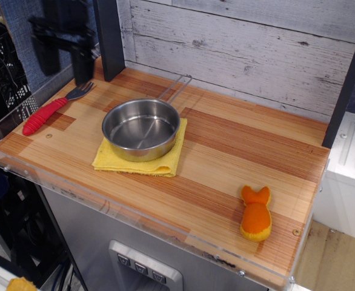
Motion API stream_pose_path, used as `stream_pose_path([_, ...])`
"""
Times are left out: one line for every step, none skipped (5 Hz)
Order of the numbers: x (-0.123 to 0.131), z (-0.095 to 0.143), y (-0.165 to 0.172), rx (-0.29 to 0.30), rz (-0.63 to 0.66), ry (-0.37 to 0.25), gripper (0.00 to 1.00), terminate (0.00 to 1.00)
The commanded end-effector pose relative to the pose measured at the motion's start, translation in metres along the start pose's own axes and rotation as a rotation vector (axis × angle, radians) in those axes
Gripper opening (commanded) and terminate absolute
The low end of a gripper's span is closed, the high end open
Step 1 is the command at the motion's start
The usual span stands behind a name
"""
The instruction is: Move red fork right and over pan on top of yellow cloth
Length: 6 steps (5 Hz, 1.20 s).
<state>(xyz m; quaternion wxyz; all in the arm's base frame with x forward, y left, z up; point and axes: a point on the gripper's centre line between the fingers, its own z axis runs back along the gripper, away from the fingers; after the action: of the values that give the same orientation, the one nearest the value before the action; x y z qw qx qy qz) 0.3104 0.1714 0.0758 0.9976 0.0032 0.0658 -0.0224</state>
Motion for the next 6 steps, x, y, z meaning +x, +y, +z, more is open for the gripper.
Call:
stream_pose_path([0.001,-0.012,0.016,0.058,0.004,0.02,1.0,0.0])
stream_pose_path([0.001,-0.019,0.03,0.067,0.014,0.039,1.0,0.0])
stream_pose_path([0.001,-0.025,0.04,0.068,0.019,0.057,1.0,0.0])
stream_pose_path([0.002,-0.034,0.043,0.069,0.015,0.083,1.0,0.0])
stream_pose_path([0.001,-0.045,0.039,0.069,0.008,0.102,1.0,0.0])
stream_pose_path([0.002,-0.06,0.036,0.067,-0.001,0.134,1.0,0.0])
